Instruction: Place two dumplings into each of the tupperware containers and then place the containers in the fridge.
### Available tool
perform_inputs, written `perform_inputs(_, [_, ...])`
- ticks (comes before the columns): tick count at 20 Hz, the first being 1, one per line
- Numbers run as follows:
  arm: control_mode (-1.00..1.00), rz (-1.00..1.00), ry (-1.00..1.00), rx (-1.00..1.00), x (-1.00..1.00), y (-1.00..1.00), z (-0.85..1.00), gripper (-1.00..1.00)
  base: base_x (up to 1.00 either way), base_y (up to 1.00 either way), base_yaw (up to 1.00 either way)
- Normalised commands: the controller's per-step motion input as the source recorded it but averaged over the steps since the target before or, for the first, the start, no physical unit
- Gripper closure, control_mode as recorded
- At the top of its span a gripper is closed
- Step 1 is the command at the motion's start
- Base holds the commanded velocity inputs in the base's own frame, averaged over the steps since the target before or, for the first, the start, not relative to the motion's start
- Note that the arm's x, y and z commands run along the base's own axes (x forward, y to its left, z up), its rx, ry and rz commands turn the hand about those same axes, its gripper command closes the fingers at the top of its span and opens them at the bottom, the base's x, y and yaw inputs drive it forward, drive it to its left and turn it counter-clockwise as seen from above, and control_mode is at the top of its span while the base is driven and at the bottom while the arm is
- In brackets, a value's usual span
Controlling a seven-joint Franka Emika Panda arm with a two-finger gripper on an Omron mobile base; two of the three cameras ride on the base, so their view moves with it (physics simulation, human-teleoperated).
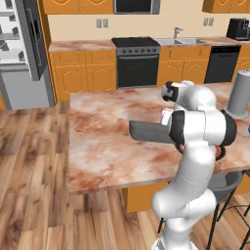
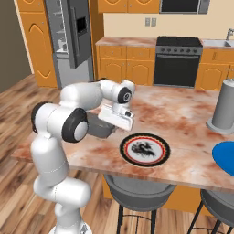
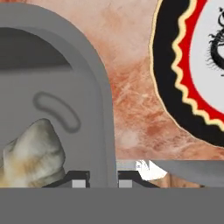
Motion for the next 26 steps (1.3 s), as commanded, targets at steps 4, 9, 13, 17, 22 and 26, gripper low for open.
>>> perform_inputs(4, [-1.00,-0.51,0.00,-0.15,-0.50,0.66,0.16,1.00,0.00,0.00,0.00])
perform_inputs(9, [-1.00,-0.48,-0.01,-0.27,-0.26,0.75,0.11,1.00,0.00,0.00,0.00])
perform_inputs(13, [-1.00,-0.55,0.00,-0.22,-0.09,0.15,0.07,1.00,0.00,0.00,0.00])
perform_inputs(17, [-1.00,-0.56,0.03,-0.14,-0.27,0.04,0.14,1.00,0.00,0.00,0.00])
perform_inputs(22, [-1.00,-0.57,0.00,-0.14,-0.27,0.16,0.21,1.00,0.00,0.00,0.00])
perform_inputs(26, [-1.00,-0.54,0.00,-0.17,-0.24,0.26,0.18,1.00,0.00,0.00,0.00])
